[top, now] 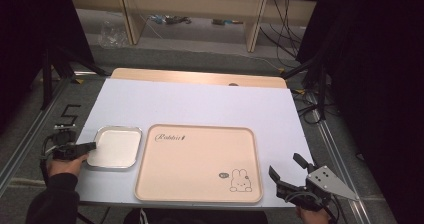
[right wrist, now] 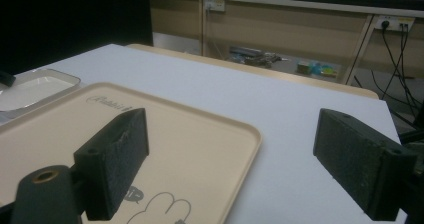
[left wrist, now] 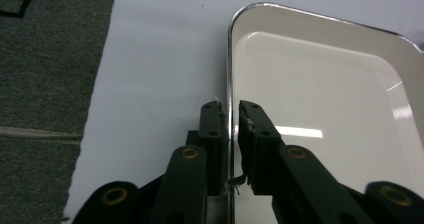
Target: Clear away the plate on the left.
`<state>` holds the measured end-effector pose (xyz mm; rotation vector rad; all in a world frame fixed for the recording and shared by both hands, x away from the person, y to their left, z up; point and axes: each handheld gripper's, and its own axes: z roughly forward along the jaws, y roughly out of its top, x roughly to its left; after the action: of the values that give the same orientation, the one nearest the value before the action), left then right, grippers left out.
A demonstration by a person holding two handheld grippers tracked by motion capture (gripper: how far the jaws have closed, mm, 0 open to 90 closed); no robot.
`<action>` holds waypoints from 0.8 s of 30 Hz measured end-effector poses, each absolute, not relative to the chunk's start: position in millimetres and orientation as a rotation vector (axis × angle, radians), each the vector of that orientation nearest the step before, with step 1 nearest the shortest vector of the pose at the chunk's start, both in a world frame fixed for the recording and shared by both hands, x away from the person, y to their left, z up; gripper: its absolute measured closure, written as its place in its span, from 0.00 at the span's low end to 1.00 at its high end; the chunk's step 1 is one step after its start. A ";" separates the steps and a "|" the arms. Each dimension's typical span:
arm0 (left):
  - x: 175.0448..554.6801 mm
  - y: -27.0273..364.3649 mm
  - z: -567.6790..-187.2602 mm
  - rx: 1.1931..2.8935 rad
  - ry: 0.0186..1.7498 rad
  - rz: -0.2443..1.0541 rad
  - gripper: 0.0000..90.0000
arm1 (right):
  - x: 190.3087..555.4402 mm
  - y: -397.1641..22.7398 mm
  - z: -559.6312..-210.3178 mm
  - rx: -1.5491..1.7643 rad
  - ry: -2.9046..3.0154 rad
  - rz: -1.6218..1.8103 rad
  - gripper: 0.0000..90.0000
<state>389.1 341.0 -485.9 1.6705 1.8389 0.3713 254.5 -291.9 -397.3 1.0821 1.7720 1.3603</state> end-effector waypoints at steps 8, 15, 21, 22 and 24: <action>394.0 343.8 -488.0 1.594 1.850 0.338 0.96 | 254.3 -292.1 -396.9 1.085 1.781 1.338 0.17; 391.9 344.9 -485.8 1.542 1.829 0.327 0.98 | 255.9 -291.5 -396.8 1.073 1.782 1.342 0.17; 388.4 344.1 -482.0 1.481 1.810 0.377 0.98 | 256.4 -292.8 -396.6 1.082 1.784 1.338 0.17; 387.4 344.9 -480.8 1.460 1.810 0.381 0.98 | 256.2 -292.4 -396.7 1.087 1.782 1.344 0.17; 386.1 346.0 -478.2 1.414 1.797 0.377 0.98 | 256.3 -292.4 -396.9 1.090 1.792 1.345 0.17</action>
<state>386.1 346.0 -478.2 1.4135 1.7972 0.3773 256.3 -292.4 -396.9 1.0900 1.7918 1.3452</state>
